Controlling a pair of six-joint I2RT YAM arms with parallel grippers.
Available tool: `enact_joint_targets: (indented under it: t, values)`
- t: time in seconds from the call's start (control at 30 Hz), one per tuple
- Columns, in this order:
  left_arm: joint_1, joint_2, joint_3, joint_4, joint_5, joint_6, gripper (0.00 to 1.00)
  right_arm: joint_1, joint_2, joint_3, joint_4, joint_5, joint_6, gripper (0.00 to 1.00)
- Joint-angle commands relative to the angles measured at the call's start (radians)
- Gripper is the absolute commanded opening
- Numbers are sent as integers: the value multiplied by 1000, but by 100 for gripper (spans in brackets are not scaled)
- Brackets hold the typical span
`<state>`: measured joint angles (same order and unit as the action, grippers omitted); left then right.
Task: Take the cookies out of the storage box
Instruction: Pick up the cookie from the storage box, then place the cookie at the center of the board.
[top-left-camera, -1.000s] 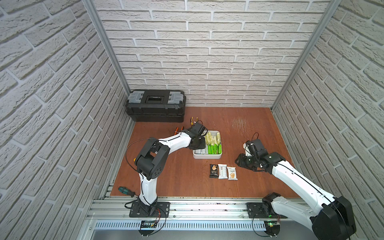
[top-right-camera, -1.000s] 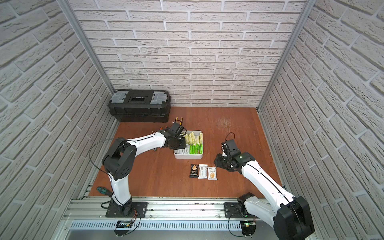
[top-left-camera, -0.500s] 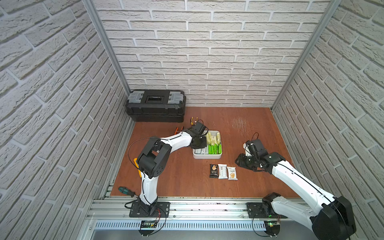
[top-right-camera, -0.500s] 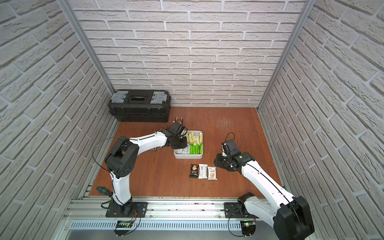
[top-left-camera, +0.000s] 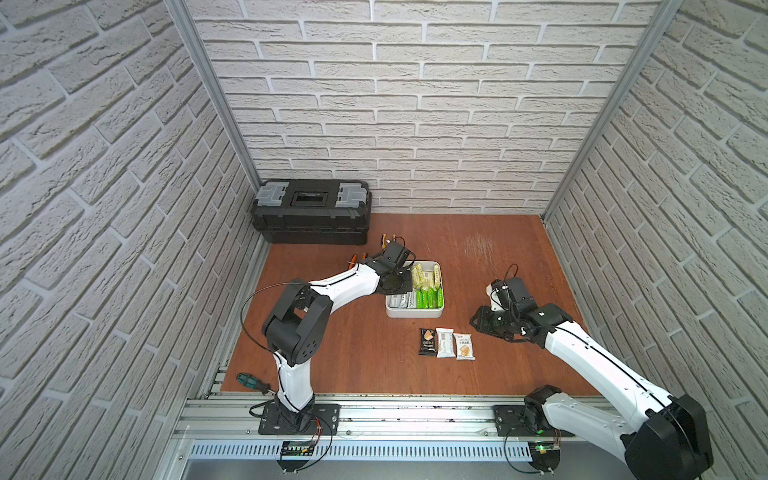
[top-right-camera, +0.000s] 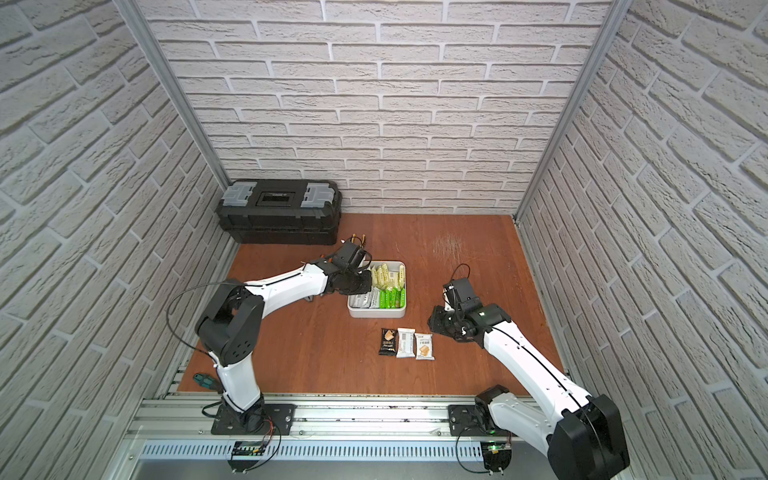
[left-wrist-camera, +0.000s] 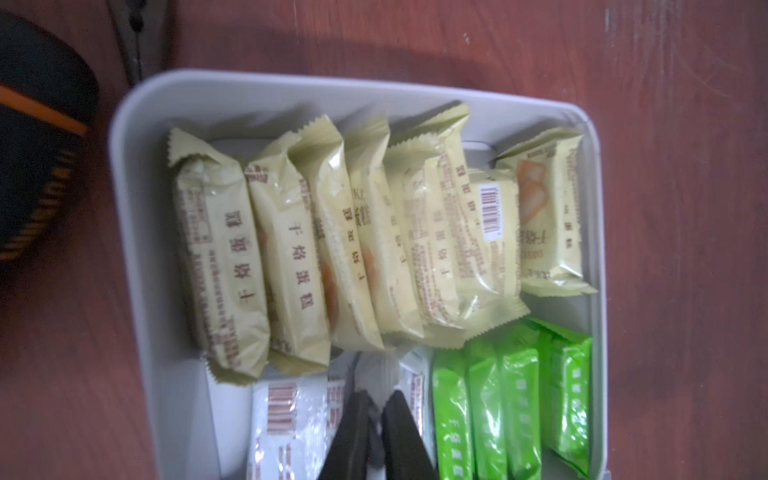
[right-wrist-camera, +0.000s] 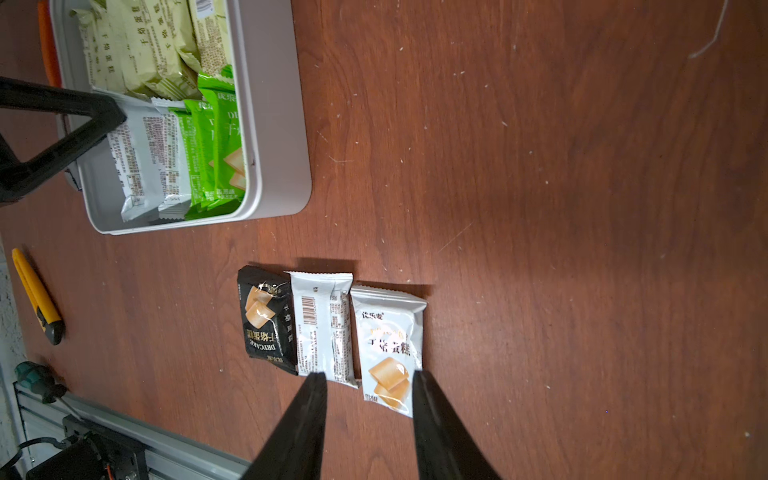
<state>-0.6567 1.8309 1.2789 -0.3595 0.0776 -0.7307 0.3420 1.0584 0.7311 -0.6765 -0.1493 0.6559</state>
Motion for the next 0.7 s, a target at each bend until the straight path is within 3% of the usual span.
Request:
enact_joint_targets:
  t: [0.0,0.17,0.4,0.67]
  values:
    - [0,-96,-28,0,-38,73,4,-4,3,28,23,-24,-12,38]
    - [1,-198,-84,9,5,92,0,-4,19,42,28,-36,-17,37]
    - [-21,-329,-222,98,91,13,0,-3,60,71,23,-63,-29,37]
    - [-49,-581,-440,162,174,-61,0,-4,47,59,6,-78,-36,37]
